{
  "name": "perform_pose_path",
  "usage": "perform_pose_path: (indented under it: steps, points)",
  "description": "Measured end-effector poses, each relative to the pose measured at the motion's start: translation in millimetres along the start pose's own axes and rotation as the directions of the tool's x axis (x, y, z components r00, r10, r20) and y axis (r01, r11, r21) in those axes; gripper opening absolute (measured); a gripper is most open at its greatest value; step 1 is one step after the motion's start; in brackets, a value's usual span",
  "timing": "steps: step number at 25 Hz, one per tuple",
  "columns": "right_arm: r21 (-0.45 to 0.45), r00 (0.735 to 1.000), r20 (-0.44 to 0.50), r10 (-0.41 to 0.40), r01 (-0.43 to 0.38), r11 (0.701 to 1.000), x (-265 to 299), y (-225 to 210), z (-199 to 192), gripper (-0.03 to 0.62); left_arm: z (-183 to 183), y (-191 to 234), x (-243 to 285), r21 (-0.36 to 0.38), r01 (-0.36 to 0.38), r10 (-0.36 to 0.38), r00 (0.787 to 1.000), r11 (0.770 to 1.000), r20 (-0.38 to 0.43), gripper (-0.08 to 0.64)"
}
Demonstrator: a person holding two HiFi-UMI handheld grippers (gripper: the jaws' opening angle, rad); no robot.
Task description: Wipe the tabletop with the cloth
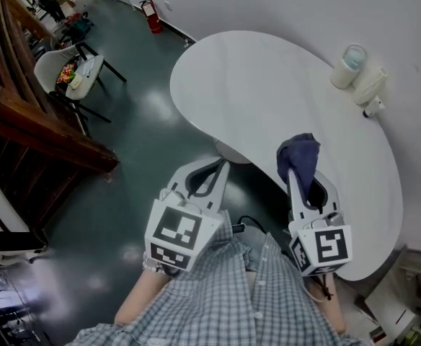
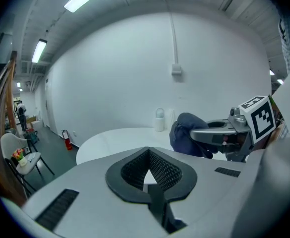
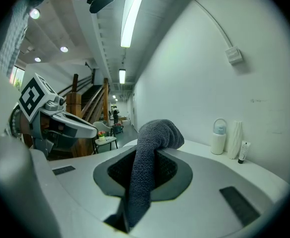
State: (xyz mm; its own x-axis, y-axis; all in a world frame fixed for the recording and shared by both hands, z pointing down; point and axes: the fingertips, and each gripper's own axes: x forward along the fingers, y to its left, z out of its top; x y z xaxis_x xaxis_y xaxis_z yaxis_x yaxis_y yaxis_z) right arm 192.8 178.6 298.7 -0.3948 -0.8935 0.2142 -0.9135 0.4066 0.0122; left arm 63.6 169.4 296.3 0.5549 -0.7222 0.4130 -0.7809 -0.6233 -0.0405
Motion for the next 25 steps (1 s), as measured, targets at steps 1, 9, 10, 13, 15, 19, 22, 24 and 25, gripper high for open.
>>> perform_pose_path:
  steps: [1,9,10,13,15,19,22,24,25]
  points:
    - [0.005,1.0,-0.005,-0.007,0.008,1.0,2.2,-3.1,-1.9,0.052,0.5,0.1,4.0,0.006,0.008,-0.008,1.0,1.0,-0.002,0.005]
    - [0.05,0.998,-0.009,-0.06,0.061,0.997,43.4,-8.3,6.5,0.054,14.3,38.0,29.1,0.046,0.057,-0.056,0.998,0.997,-0.009,0.005]
    - [0.066,0.997,-0.01,-0.071,0.071,0.995,49.4,-9.4,7.3,0.052,17.1,44.2,33.6,0.052,0.062,-0.062,0.998,0.997,-0.009,0.005]
    - [0.076,0.996,-0.022,-0.085,0.087,0.993,69.9,-10.7,8.6,0.054,23.4,63.9,46.2,0.076,0.076,-0.075,0.997,0.994,-0.018,0.005]
    - [0.076,0.995,-0.034,-0.092,0.094,0.993,84.7,-12.9,7.6,0.052,25.8,77.5,56.0,0.083,0.088,-0.086,0.996,0.993,-0.029,0.005]
    - [0.102,0.99,-0.077,-0.114,0.122,0.987,114.2,-18.0,-1.1,0.052,30.1,102.6,75.4,0.074,0.129,-0.125,0.991,0.989,-0.045,0.005]
    - [0.119,0.985,-0.112,-0.133,0.146,0.982,137.2,-18.7,-7.2,0.054,32.7,122.4,87.9,0.083,0.157,-0.152,0.986,0.984,-0.062,0.005]
    - [0.126,0.98,-0.137,-0.146,0.164,0.978,150.5,-18.6,-11.3,0.054,33.2,136.8,95.9,0.08,0.171,-0.165,0.983,0.982,-0.075,0.005]
    - [0.129,0.976,-0.151,-0.157,0.177,0.976,156.7,-19.6,-13.7,0.054,33.6,144.3,100.5,0.077,0.176,-0.17,0.982,0.981,-0.08,0.005]
